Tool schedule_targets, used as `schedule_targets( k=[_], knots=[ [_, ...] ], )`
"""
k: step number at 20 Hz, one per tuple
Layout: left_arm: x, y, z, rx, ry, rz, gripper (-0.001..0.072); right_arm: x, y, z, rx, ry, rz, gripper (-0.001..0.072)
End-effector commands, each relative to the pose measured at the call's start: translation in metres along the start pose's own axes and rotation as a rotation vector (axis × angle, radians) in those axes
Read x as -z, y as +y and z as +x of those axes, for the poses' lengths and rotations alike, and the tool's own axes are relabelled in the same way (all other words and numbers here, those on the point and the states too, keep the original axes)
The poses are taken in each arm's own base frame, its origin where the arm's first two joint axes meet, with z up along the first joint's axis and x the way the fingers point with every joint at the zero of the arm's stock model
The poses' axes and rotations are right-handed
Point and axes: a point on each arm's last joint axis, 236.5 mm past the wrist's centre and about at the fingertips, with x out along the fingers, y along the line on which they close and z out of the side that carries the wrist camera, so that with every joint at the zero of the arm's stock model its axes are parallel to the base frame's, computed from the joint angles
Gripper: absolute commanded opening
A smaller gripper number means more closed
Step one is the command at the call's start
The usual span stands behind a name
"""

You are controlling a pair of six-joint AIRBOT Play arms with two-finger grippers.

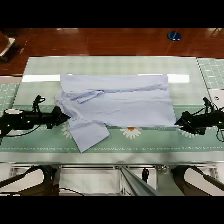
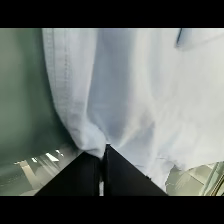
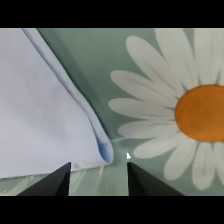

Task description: Fold the shirts.

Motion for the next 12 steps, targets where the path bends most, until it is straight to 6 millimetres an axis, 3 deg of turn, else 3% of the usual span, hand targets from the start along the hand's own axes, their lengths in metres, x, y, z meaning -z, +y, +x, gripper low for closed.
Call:
schedule_targets(
  k=[1, 5, 6, 7, 8, 9, 10, 12],
  knots=[
    [0.0, -0.001, 0.0, 0.003, 0.001, 0.001, 0.0017, -0.01, 0.019, 0.014, -0.083, -0.005, 0.031, 0.0405],
    [0.0, -0.001, 0.001, 0.002, 0.001, 0.004, 0.0017, -0.032, 0.05, 0.027, -0.137, -0.045, 0.02, 0.0399],
    [0.0, -0.002, 0.001, 0.002, 0.002, 0.004, 0.0017, -0.036, 0.063, 0.029, -0.154, -0.053, 0.005, 0.037],
    [0.0, -0.002, 0.001, 0.002, 0.002, 0.004, 0.0017, -0.04, 0.074, 0.03, -0.163, -0.056, -0.016, 0.0251],
    [-0.001, -0.003, 0.0, 0.006, -0.003, 0.004, 0.0017, -0.043, 0.087, 0.027, -0.171, -0.061, -0.063, 0.0063],
    [-0.006, -0.01, -0.003, 0.021, -0.011, 0.013, 0.0017, -0.049, 0.106, 0.018, -0.192, -0.078, -0.136, 0.0026],
    [-0.013, -0.024, -0.01, 0.058, -0.024, 0.038, 0.0017, -0.054, 0.125, 0.004, -0.216, -0.085, -0.196, 0.0026],
    [-0.042, -0.089, -0.044, 0.223, -0.113, 0.142, 0.0017, -0.07, 0.169, -0.048, -0.262, -0.132, -0.329, 0.0026]
  ],
)
